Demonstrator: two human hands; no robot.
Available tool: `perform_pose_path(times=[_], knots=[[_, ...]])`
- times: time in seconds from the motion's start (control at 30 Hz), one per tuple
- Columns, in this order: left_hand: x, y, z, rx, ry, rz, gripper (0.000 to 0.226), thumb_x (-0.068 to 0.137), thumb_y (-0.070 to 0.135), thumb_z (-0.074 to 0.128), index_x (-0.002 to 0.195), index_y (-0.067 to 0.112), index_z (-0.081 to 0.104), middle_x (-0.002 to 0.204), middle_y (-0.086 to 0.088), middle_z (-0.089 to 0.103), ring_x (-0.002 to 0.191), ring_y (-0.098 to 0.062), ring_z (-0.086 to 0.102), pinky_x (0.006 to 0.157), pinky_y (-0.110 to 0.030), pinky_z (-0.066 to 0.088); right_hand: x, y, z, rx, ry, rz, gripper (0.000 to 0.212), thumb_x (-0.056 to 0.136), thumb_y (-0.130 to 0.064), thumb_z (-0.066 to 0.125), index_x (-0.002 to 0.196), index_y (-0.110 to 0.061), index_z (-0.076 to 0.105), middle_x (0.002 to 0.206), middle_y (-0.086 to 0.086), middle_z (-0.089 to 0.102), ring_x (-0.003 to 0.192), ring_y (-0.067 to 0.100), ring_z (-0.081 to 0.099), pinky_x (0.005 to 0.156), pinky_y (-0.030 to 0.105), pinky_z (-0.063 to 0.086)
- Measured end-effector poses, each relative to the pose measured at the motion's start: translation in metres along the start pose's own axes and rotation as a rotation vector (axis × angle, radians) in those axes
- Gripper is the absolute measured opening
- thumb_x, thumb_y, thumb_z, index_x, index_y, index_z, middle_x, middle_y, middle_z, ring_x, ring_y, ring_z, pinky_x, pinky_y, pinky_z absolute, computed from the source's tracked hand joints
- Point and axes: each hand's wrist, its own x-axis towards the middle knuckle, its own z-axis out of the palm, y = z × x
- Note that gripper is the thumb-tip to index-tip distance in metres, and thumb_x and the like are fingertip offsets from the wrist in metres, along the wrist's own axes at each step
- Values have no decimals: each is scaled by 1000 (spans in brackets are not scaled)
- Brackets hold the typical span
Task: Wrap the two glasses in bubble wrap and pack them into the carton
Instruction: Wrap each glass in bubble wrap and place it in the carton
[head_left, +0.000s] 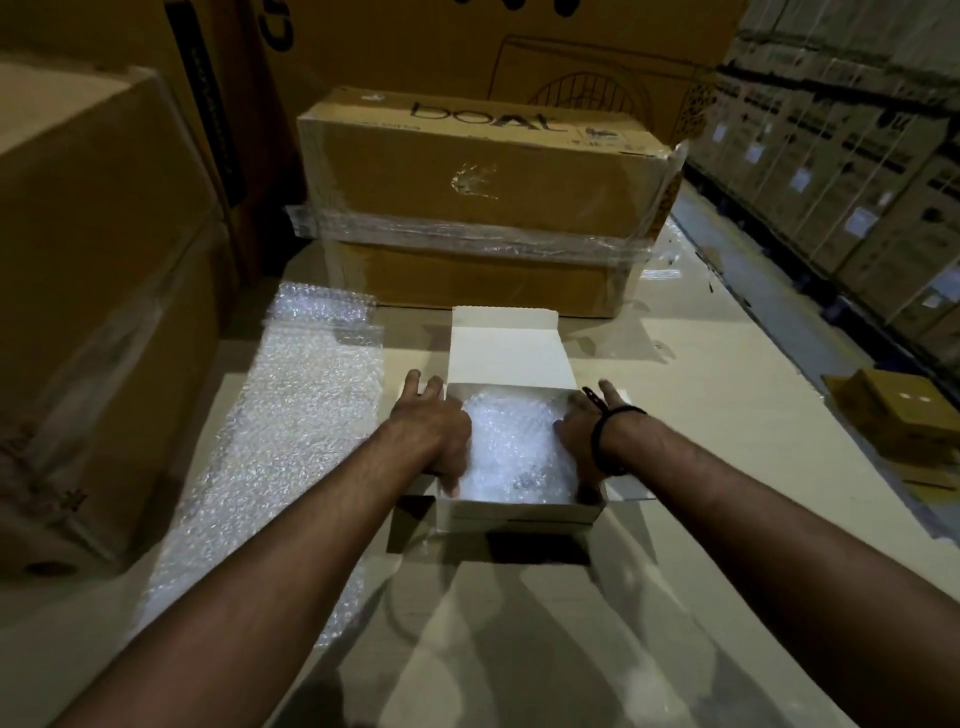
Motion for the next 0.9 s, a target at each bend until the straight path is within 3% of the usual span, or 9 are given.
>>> perform_pose_path(times=[0.1, 0.2, 0.27, 0.33, 0.47, 0.6, 0.7, 0.8, 0.9], knots=[[4, -2, -1, -20, -12, 6, 66, 64, 62, 77, 120, 30, 65, 154, -4, 35, 146, -32, 10, 113, -60, -2, -1, -8, 4, -55, 28, 6, 89, 72, -38, 77, 144, -9, 33, 157, 14, 16, 146, 31, -10, 114, 60, -5], [-1, -10, -3, -107, 64, 18, 68, 63, 58, 80, 119, 27, 58, 149, -3, 42, 146, -30, 14, 114, -59, 0, -4, 1, 2, 35, 72, -42, 97, 68, -45, 78, 145, -13, 29, 156, 11, 21, 147, 25, 5, 117, 52, 2], [-5, -12, -6, -231, 113, 11, 84, 62, 51, 84, 132, 27, 43, 153, -4, 37, 148, -28, 10, 117, -56, -3, -3, 11, -3, 175, 153, -86, 116, 54, -50, 85, 146, -15, 23, 154, 7, 27, 143, 21, 21, 118, 45, 13], [-6, -9, -9, -252, 99, 27, 110, 60, 50, 86, 147, 29, 24, 158, -5, 28, 150, -28, 4, 116, -57, -7, 0, 13, -11, 238, 160, -147, 134, 50, -48, 88, 152, -19, 6, 159, 4, 14, 145, 19, 18, 119, 41, 16], [6, 4, -10, -130, 17, 32, 125, 55, 60, 84, 154, 31, 13, 160, -6, 24, 149, -32, 1, 115, -58, -10, 13, 2, -18, 167, 125, -194, 132, 55, -49, 85, 152, -21, 0, 159, 3, 15, 144, 22, 22, 117, 41, 22], [10, 11, -10, -129, 26, 10, 120, 58, 56, 84, 153, 28, 16, 160, -7, 23, 148, -34, -3, 115, -58, -11, 27, -4, -10, 117, 114, -171, 123, 60, -51, 80, 152, -24, 3, 158, 3, 14, 144, 23, 19, 116, 52, 15], [7, 10, -7, -146, 52, 7, 124, 59, 55, 84, 154, 28, 10, 162, -6, 19, 149, -33, -5, 114, -59, -13, 22, 3, -6, 158, 151, -173, 122, 61, -51, 80, 152, -23, 5, 158, 2, 17, 144, 21, 19, 118, 49, 11], [-7, 4, 1, -196, 172, -7, 128, 61, 57, 82, 155, 25, 2, 163, -2, 11, 150, -29, -4, 113, -57, -14, 5, 18, 1, 152, 233, -124, 128, 53, -66, 77, 152, -22, 8, 158, -2, 17, 146, 17, 10, 116, 55, -2], [-20, 5, 7, -157, 197, -45, 117, 67, 61, 75, 155, 22, 8, 162, -2, 17, 150, -29, 0, 114, -58, -11, -2, 19, 16, 98, 190, -66, 104, 61, -64, 72, 145, -22, 29, 155, -2, 25, 147, 19, 0, 111, 62, -10]])
